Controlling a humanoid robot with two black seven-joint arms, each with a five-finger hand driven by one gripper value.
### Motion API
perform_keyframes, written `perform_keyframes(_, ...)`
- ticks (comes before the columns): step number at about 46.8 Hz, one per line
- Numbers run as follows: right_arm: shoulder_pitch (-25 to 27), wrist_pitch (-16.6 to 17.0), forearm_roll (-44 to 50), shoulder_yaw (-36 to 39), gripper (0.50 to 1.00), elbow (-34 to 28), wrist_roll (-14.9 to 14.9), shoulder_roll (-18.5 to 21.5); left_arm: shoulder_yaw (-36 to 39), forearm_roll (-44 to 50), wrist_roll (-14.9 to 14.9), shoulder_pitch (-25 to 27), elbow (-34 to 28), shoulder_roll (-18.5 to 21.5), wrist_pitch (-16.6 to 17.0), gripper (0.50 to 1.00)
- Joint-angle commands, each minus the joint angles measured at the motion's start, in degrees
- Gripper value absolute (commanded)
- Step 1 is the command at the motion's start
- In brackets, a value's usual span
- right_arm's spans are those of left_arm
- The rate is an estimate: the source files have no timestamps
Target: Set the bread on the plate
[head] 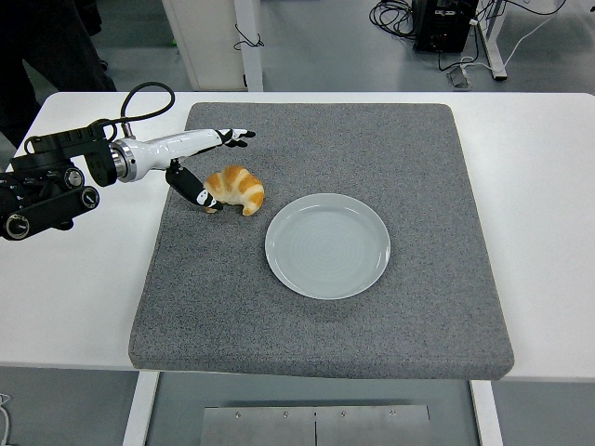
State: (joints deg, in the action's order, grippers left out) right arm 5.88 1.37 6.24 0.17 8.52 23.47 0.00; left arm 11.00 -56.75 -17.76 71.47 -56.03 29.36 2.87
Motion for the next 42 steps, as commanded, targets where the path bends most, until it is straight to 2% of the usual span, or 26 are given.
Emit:
perform_keyframes(1, 0.0, 0.0, 0.0, 0.0, 1.0, 0.0, 0.0, 0.0, 1.5, -1.4, 0.0, 0.1, -0.2, -0.1, 3.4, 0.968)
perform_keyframes(5, 0.0, 0.0, 0.0, 0.0, 1.0, 0.0, 0.0, 0.0, 2.4, -1.7, 0.0, 0.1, -0.2, -1.0, 5.6, 0.968)
perform_keyframes(12, 0.0, 0.0, 0.0, 0.0, 1.0, 0.0, 0.0, 0.0, 3.7, -1.7, 0.0, 0.0, -0.2, -1.3, 7.0, 0.968)
perform_keyframes(42, 0.0, 0.0, 0.0, 0.0, 1.0, 0.0, 0.0, 0.0, 3.7, -1.3, 1.5, -1.3, 1.3, -3.2, 7.2, 0.965)
